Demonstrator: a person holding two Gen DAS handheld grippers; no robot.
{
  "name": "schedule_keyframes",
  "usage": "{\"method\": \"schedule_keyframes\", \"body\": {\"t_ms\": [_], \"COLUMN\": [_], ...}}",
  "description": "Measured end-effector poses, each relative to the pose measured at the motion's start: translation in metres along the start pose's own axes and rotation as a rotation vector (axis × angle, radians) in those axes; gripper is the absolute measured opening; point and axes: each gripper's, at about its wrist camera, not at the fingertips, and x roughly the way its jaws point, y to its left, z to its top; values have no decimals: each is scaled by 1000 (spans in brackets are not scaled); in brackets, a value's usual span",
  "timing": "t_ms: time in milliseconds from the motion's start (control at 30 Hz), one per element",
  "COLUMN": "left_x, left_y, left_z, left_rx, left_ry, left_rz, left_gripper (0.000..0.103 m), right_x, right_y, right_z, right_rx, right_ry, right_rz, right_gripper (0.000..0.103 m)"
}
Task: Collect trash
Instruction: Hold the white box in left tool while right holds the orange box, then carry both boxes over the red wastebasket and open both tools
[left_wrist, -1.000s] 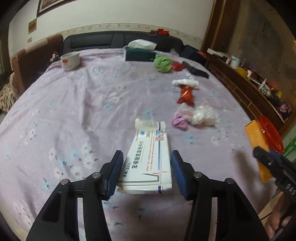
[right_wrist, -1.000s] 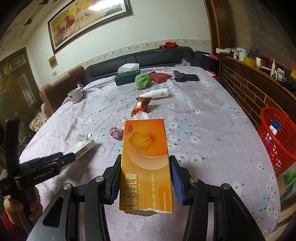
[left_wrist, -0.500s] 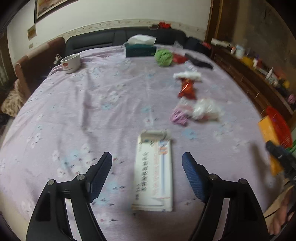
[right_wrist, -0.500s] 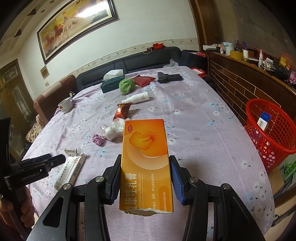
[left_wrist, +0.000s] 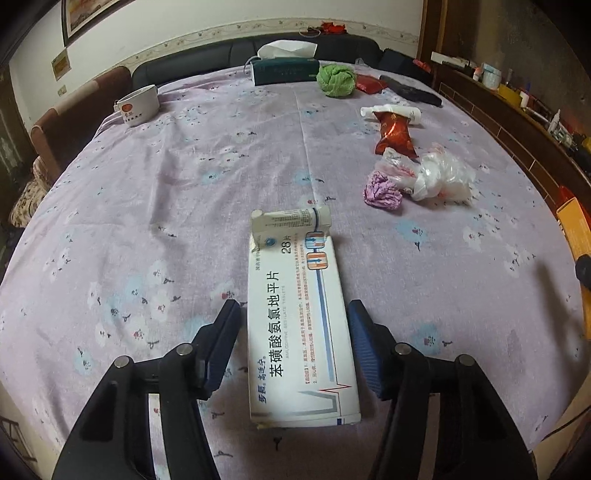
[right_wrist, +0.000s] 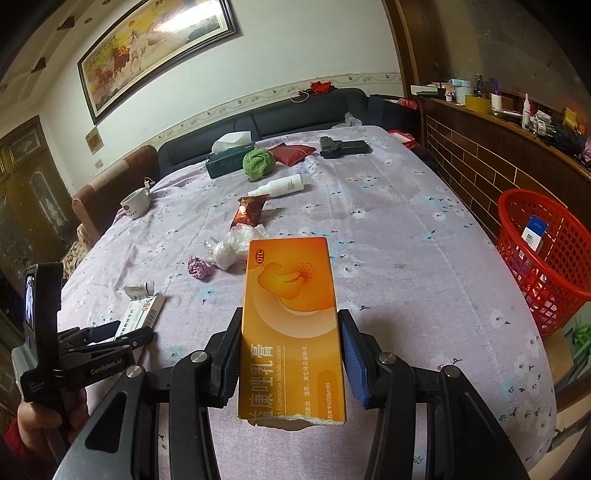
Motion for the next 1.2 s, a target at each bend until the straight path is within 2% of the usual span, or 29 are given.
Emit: {"method": "schedule_keyframes", "body": {"t_ms": [267,567,700,967,1200], "left_x": [-15,-55,-71,-83,-69], "left_y": [0,-61,-113,-242,-345], "left_z": [3,27,42,76,99], "left_rx": [-18,94,189,339,385], "left_ry": [-49,-134,-160,-147,-115], "left_rz": [-92,-230,-310,-515,-618], "left_gripper": [52,52,52,52,52], "right_x": [2,-5,-21,-75,-109], "right_y": [2,-13,-44,-142,-239], "right_z": [0,6,15,40,66], "right_rx": [-6,25,71,198,362], "right_ry": [5,-20,-50,-153,-216], "right_rz": [3,-19,-53,-196,-253], "right_gripper": [51,51,51,51,52]}}
